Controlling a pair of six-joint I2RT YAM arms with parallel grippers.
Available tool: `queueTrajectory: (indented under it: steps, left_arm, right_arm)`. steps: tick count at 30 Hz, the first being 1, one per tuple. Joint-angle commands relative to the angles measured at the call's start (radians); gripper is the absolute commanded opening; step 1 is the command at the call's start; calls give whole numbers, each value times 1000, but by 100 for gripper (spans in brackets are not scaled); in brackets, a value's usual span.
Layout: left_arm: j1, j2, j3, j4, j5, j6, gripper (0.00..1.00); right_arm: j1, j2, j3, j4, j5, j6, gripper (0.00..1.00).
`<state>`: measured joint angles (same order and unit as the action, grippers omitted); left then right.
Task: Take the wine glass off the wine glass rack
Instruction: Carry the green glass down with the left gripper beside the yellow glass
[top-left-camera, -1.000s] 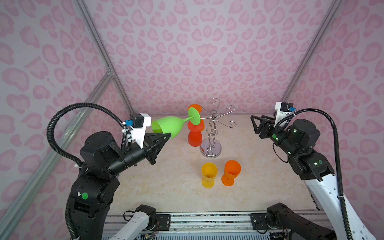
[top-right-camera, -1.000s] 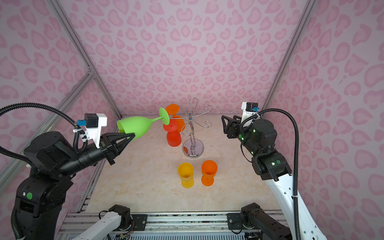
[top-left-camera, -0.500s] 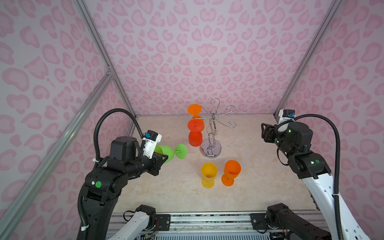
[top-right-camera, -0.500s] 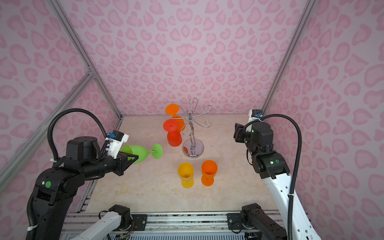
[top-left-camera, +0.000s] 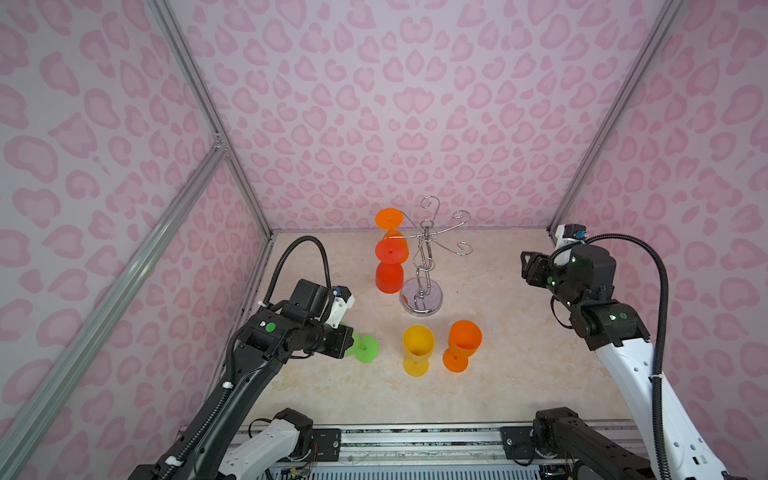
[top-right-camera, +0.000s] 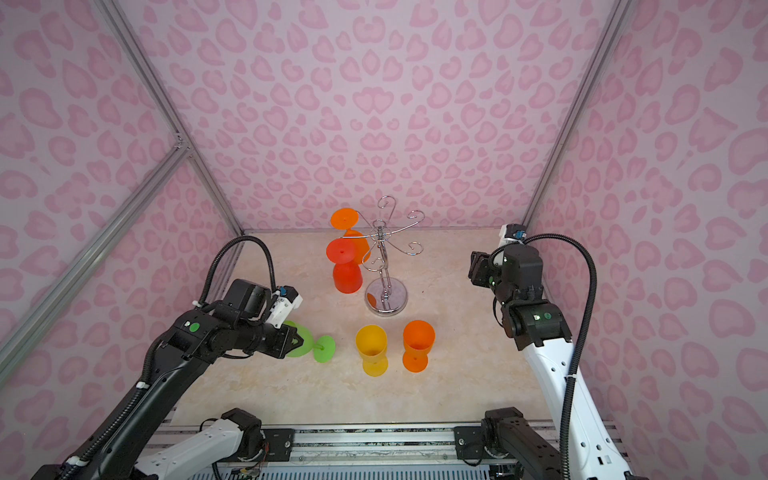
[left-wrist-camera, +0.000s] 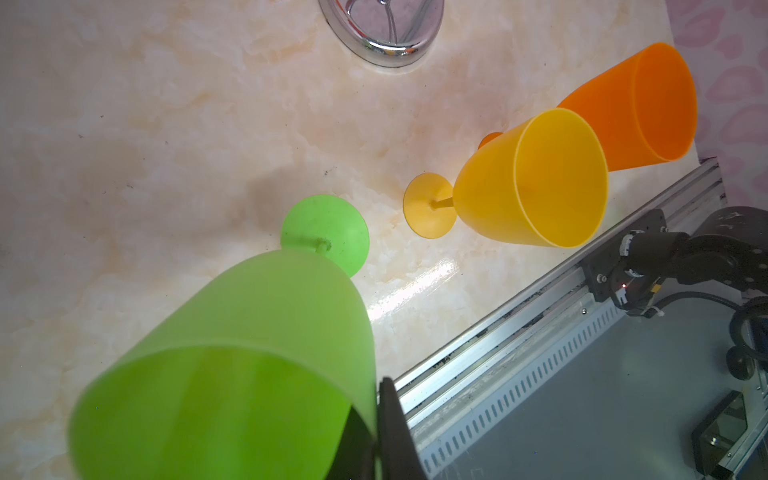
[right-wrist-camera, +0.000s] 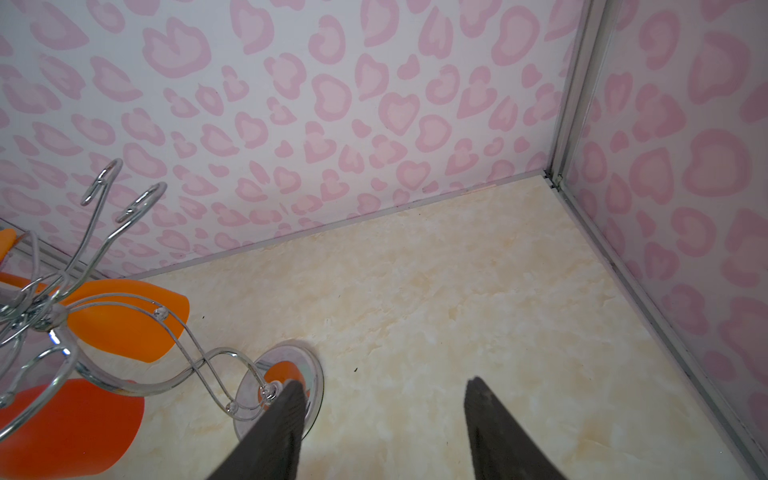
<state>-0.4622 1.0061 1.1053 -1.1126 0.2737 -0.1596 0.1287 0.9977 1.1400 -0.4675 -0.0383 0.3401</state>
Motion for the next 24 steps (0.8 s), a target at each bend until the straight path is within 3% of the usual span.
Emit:
queueTrajectory:
  steps: [1, 24]
  left_arm:
    - [-52, 32, -3, 86, -81, -48, 2]
    - [-239, 222, 28, 129, -176, -104, 2]
  right_arm:
    - [-3, 8, 4, 46, -42, 36, 62]
    - [-13, 31, -7, 61, -73, 44, 61]
